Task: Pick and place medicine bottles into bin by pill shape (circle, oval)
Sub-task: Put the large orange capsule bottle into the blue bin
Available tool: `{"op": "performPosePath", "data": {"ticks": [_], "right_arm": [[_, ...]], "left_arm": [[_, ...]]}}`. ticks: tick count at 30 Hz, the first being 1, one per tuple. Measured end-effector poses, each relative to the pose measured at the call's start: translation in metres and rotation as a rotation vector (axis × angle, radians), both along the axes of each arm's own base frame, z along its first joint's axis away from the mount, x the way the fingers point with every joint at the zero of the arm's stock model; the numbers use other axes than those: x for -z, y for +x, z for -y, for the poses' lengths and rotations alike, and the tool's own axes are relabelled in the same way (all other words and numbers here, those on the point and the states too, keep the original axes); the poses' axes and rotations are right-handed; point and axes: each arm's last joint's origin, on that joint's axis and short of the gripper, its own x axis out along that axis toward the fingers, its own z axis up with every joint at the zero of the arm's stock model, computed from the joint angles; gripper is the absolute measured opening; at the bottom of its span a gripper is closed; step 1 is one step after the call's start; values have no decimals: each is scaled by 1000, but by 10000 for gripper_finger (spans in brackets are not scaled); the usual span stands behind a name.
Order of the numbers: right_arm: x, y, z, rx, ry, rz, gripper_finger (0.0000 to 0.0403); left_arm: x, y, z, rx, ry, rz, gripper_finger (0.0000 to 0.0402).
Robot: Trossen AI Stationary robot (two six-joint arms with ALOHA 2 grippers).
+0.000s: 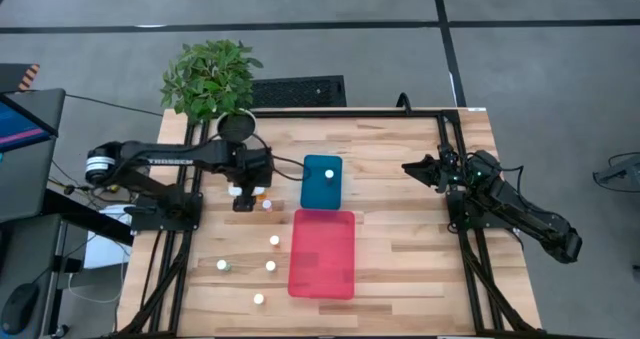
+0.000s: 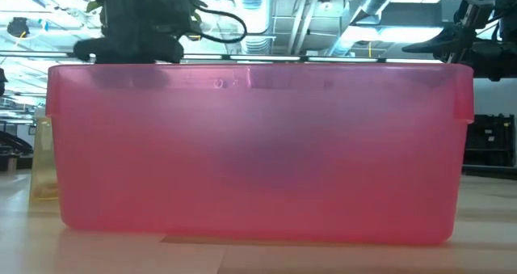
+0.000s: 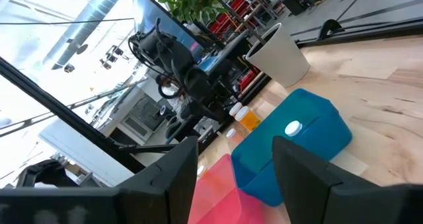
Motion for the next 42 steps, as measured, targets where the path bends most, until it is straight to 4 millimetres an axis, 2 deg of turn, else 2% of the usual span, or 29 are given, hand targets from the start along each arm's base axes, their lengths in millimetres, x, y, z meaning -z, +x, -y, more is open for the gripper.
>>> {"op": "performPosePath", "data": {"ticks": [8,17,26,36,42], "right_arm": [[0,0,0,0,0,0,205],[0,0,0,0,3,0,205],[0,0,0,0,3,0,205],[0,0,0,0,1,0,205],[0,0,0,0,1,0,205]], "left_arm": [[18,12,-3,42,10,-57,329],[32,6,-10,8,3,-79,323],[32,8,-11,24,23,-66,273],[31,9,-13,18,83,-67,196],[31,9,-13,-40,82,-66,207]]}}
